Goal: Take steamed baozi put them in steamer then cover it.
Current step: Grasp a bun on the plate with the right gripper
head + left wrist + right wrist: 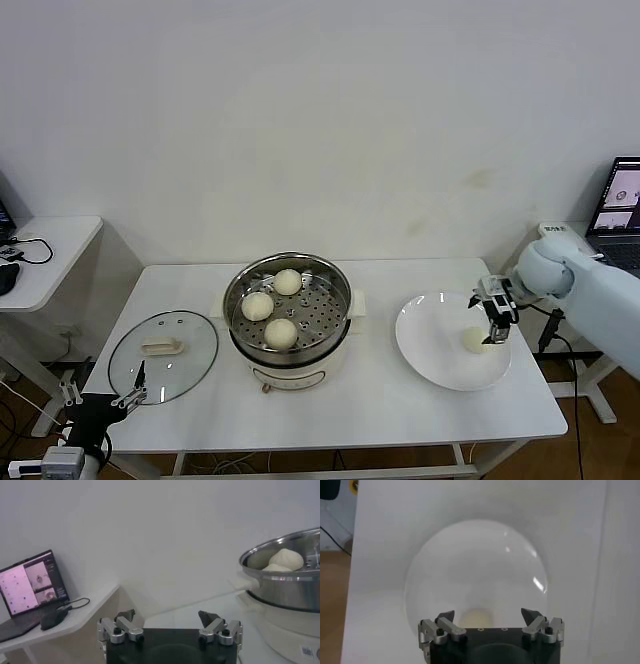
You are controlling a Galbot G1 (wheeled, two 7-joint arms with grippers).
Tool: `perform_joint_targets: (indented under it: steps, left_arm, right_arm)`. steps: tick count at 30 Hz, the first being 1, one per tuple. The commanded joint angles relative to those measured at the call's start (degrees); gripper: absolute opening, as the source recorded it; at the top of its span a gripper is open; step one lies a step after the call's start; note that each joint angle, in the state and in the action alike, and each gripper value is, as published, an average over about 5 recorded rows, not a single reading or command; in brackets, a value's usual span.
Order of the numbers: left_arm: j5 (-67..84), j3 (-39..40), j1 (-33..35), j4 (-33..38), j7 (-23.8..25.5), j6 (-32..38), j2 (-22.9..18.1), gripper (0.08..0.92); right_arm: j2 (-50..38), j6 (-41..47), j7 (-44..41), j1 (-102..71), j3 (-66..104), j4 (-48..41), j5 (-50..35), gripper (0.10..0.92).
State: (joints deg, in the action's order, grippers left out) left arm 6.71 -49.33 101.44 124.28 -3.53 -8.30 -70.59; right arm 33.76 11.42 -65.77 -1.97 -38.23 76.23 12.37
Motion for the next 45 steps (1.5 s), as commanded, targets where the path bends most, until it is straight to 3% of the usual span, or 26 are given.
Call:
perform_joint_targets:
  steps: [1, 22, 30, 45]
  left_arm:
    - [-0.17, -0.08, 0.23, -0.08, -0.01, 0.01, -0.12, 0.823]
    - [-0.23, -0.48, 0.12, -0.02, 0.02, -0.11, -0.26, 0.823]
    - [-0.20, -0.70, 0.34, 0.08, 0.01, -0.07, -0.34, 0.823]
    - [-0.20, -0.86, 0.48, 0.43, -0.01, -0.02, -0.49, 0.823]
  right_arm:
    - [4.34, -1.55, 0.30, -8.84, 8.11, -9.11, 7.37, 0.823]
    - [10.34, -1.90, 1.59, -9.74, 10.09, -16.89, 11.04, 0.805]
    - [11.47, -1.41, 1.47, -9.63, 10.22, -17.59, 11.03, 0.673]
    - [8.49, 0.22, 0.36, -3.47, 5.78, -12.34, 6.14, 0.583]
